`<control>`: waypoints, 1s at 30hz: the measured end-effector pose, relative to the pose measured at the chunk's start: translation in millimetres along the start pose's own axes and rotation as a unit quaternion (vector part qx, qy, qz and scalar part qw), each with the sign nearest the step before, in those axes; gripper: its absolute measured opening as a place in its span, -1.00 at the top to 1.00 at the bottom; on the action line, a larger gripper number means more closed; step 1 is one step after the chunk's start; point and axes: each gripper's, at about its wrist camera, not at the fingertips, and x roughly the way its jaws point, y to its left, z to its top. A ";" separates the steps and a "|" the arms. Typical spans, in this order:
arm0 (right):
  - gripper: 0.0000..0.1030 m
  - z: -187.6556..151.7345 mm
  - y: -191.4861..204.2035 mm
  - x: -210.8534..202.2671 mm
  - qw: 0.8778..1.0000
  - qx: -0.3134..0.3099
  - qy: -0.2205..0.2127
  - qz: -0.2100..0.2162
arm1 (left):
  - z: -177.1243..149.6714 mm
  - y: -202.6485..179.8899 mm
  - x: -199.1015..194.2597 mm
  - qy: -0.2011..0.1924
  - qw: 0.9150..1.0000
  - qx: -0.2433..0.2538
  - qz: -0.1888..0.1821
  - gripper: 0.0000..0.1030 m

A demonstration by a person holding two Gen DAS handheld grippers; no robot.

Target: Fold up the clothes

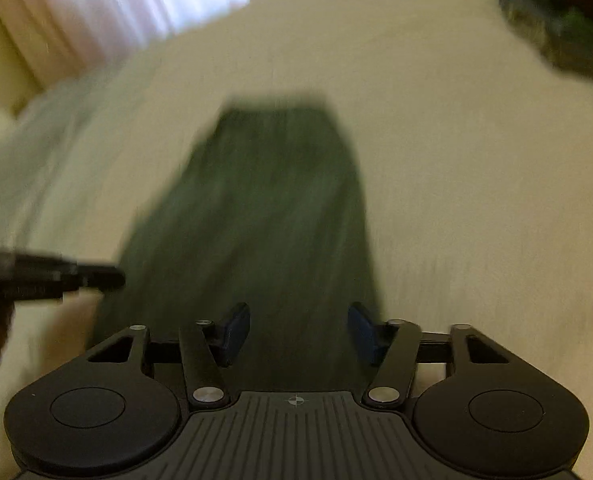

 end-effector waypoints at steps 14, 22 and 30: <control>-0.18 -69.6 -81.2 -38.0 0.956 0.283 -0.003 0.077 | -84.2 33.4 -40.7 0.061 0.979 -0.192 -0.044 0.23; -0.08 -64.2 -93.4 8.7 0.951 0.267 0.021 0.155 | -88.5 58.5 10.1 0.058 0.957 -0.261 -0.114 0.21; 0.93 -42.8 -103.5 -8.8 0.940 0.281 0.030 0.192 | -96.9 61.4 17.2 0.054 0.948 -0.285 -0.129 0.98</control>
